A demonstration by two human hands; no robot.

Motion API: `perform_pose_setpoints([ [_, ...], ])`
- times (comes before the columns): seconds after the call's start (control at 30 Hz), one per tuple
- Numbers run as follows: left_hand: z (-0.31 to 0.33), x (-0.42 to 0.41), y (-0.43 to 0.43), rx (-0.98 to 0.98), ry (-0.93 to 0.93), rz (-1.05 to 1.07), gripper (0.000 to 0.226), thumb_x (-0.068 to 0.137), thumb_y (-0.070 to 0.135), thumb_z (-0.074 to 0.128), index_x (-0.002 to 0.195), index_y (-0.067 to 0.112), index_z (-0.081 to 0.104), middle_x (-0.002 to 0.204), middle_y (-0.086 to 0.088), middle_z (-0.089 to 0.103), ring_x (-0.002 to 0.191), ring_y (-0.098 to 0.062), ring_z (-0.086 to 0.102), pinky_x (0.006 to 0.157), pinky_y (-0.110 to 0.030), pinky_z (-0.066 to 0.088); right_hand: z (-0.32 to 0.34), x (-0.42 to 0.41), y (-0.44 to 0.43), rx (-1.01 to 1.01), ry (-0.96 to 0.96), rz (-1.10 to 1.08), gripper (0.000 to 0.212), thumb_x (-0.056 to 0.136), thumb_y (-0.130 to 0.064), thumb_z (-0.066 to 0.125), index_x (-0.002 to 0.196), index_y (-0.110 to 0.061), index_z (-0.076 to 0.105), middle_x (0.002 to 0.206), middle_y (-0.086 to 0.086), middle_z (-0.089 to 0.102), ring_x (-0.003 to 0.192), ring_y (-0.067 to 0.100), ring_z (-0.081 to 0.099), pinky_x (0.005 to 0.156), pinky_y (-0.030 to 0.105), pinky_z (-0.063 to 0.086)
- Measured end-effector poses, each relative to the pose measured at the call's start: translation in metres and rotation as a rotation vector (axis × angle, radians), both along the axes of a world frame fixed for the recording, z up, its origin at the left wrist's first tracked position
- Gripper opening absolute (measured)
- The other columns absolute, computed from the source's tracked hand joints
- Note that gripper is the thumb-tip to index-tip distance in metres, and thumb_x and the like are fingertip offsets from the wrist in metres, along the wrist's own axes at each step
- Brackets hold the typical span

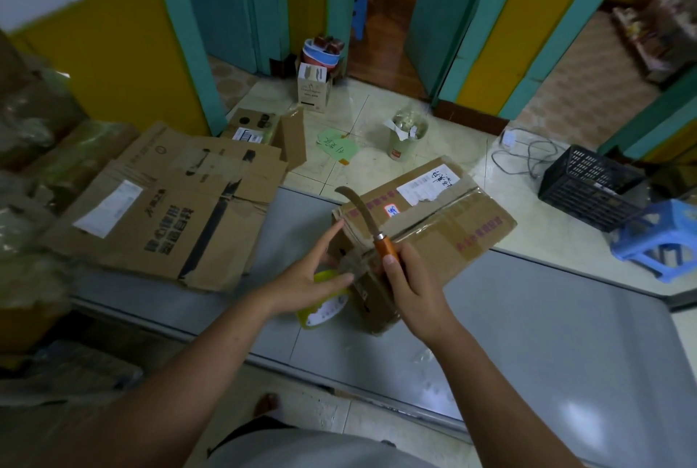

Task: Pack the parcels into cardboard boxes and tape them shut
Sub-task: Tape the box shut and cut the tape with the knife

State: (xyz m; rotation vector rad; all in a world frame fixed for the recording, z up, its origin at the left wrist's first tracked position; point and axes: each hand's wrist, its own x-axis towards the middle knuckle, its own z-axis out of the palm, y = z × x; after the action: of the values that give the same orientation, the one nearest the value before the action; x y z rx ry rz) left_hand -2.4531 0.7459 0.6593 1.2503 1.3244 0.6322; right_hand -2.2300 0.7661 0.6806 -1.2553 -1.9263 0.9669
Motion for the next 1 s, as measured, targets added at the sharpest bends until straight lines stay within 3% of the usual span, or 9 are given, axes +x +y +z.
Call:
perform_pose_setpoints([
  [0.17,0.0,-0.003,0.0,-0.004,0.04,0.053,0.102,0.091,0.028,0.082,0.147,0.076,0.013,0.115,0.002,0.067,0.103,-0.009,0.071,0.09,-0.031,0.055,0.007,0.015,-0.011,-0.004,0.05,-0.1,0.035,0.099,-0.054,0.052,0.099,-0.023,0.067,0.084,-0.001,0.067,0.078,0.021,0.065,0.067,0.047,0.055],
  [0.33,0.002,0.0,0.003,0.007,0.038,0.075,0.105,0.086,0.025,0.087,0.148,0.072,0.017,0.115,0.007,0.063,0.104,-0.01,0.069,0.088,-0.032,0.058,0.012,0.043,-0.05,-0.015,-0.138,-0.015,0.012,0.102,-0.043,0.059,0.104,-0.033,0.067,0.068,-0.009,0.062,0.06,0.016,0.06,0.054,0.023,0.043],
  [0.43,0.006,0.001,0.001,0.008,0.047,0.063,0.105,0.088,0.021,0.085,0.155,0.064,0.017,0.108,0.018,0.056,0.089,-0.002,0.068,0.076,-0.02,0.054,-0.001,0.042,-0.067,-0.106,-0.23,-0.01,0.01,0.101,-0.044,0.06,0.105,-0.036,0.066,0.065,-0.01,0.061,0.058,0.014,0.058,0.053,0.022,0.04],
  [0.53,0.012,0.0,0.001,-0.007,0.087,0.05,0.106,0.088,0.023,0.085,0.156,0.063,0.014,0.104,0.007,0.058,0.087,-0.009,0.068,0.071,-0.021,0.053,-0.013,0.034,-0.073,-0.127,-0.273,-0.06,0.017,0.1,-0.048,0.06,0.112,-0.036,0.064,0.067,-0.009,0.064,0.061,0.012,0.061,0.053,0.022,0.041],
  [0.63,0.015,-0.001,0.002,-0.026,0.081,0.024,0.105,0.09,0.022,0.083,0.156,0.063,0.013,0.104,0.014,0.056,0.085,-0.006,0.067,0.07,-0.019,0.052,-0.018,0.029,-0.076,-0.127,-0.274,-0.082,0.022,0.099,-0.054,0.06,0.111,-0.037,0.065,0.069,-0.009,0.065,0.063,0.011,0.062,0.055,0.024,0.045],
  [0.77,0.012,-0.008,0.003,-0.025,0.093,-0.017,0.105,0.091,0.028,0.082,0.154,0.069,0.01,0.106,0.001,0.061,0.091,-0.013,0.071,0.083,-0.034,0.059,-0.02,0.024,-0.078,-0.104,-0.306,-0.132,0.022,0.098,-0.051,0.063,0.111,-0.034,0.069,0.068,-0.011,0.064,0.063,0.01,0.061,0.054,0.017,0.038],
  [0.87,0.012,-0.011,0.004,-0.016,0.109,-0.027,0.101,0.094,0.028,0.078,0.151,0.074,0.009,0.108,0.005,0.061,0.098,-0.014,0.07,0.096,-0.045,0.059,-0.02,0.02,-0.077,-0.11,-0.296,-0.163,0.02,0.098,-0.048,0.065,0.106,-0.031,0.072,0.065,-0.014,0.062,0.06,0.01,0.06,0.052,0.017,0.037],
  [1.0,0.012,-0.01,0.003,-0.017,0.158,-0.024,0.1,0.094,0.031,0.075,0.145,0.081,0.006,0.113,0.0,0.064,0.102,-0.019,0.071,0.096,-0.05,0.059,-0.022,0.018,-0.077,-0.112,-0.291,-0.164,0.021,0.098,-0.047,0.066,0.094,-0.028,0.073,0.061,-0.007,0.06,0.056,0.011,0.056,0.05,0.019,0.035],
])
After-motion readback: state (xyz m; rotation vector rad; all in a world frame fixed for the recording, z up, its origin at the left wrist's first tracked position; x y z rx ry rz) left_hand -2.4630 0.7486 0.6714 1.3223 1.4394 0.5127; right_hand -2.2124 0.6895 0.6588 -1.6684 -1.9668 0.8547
